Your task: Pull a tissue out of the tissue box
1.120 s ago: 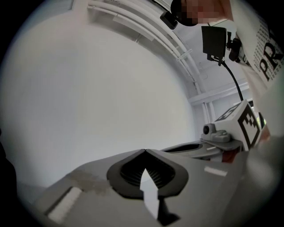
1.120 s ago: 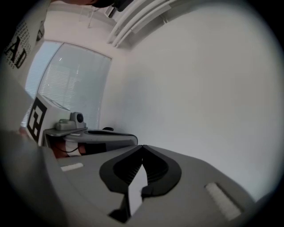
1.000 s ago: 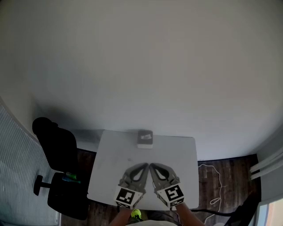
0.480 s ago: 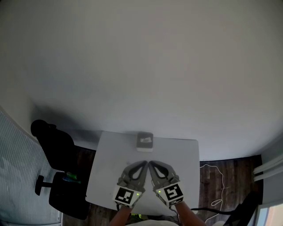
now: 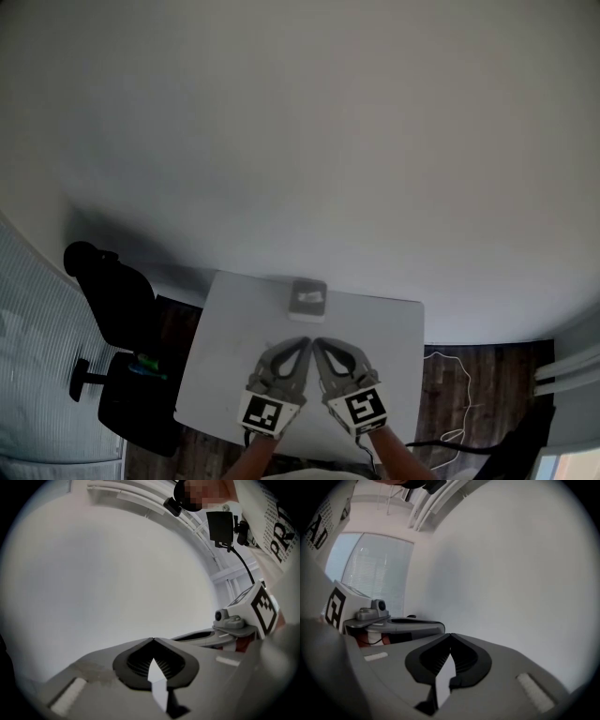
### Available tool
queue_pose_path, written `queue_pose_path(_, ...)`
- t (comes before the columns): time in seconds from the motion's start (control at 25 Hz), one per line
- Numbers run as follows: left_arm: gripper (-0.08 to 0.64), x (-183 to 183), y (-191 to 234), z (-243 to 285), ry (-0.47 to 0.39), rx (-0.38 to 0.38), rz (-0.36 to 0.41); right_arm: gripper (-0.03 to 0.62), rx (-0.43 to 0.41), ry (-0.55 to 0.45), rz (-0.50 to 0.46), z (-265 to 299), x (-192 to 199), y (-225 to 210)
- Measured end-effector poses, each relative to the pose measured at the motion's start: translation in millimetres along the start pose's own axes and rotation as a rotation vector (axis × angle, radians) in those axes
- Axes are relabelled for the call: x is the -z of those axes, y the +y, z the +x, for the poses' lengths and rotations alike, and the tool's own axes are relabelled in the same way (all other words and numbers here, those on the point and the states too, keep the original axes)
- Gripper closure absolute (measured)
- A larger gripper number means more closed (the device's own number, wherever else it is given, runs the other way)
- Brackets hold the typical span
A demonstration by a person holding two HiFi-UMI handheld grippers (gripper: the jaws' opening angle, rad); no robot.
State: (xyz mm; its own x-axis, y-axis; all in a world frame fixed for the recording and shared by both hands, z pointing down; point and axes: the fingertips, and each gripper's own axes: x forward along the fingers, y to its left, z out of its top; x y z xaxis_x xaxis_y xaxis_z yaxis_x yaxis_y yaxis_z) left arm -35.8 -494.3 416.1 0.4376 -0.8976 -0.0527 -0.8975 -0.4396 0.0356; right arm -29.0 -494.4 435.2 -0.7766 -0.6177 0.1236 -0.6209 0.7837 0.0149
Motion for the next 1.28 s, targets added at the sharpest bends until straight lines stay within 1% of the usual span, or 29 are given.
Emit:
queue_pose_path(0.36, 0.568, 19, 23, 1, 0.009, 0.058, -0.02, 0.583, 0.052, 0.037, 0.005, 24, 19, 2)
queue_pose_path(0.52, 0.568, 22, 33, -1, 0.0, 0.069, -0.023, 0.583, 0.059, 0.036, -0.009, 35, 20, 6)
queue_pose_path(0.72, 0.568, 33, 43, 9, -0.007, 0.074, -0.032, 0.583, 0.079, 0.05, -0.021, 49, 31, -4)
queue_pose_path(0.92, 0.568, 55, 52, 22, -0.002, 0.07, -0.04, 0.578, 0.091, 0.088, 0.001, 64, 53, -19)
queue_pose_path(1.08, 0.568, 83, 62, 37, 0.027, 0.06, -0.051, 0.553, 0.089, 0.127, 0.055, 79, 82, -34)
queue_pose_path(1.28, 0.568, 120, 70, 61, 0.055, 0.064, -0.07, 0.545, 0.099, 0.16, 0.063, 95, 115, -58)
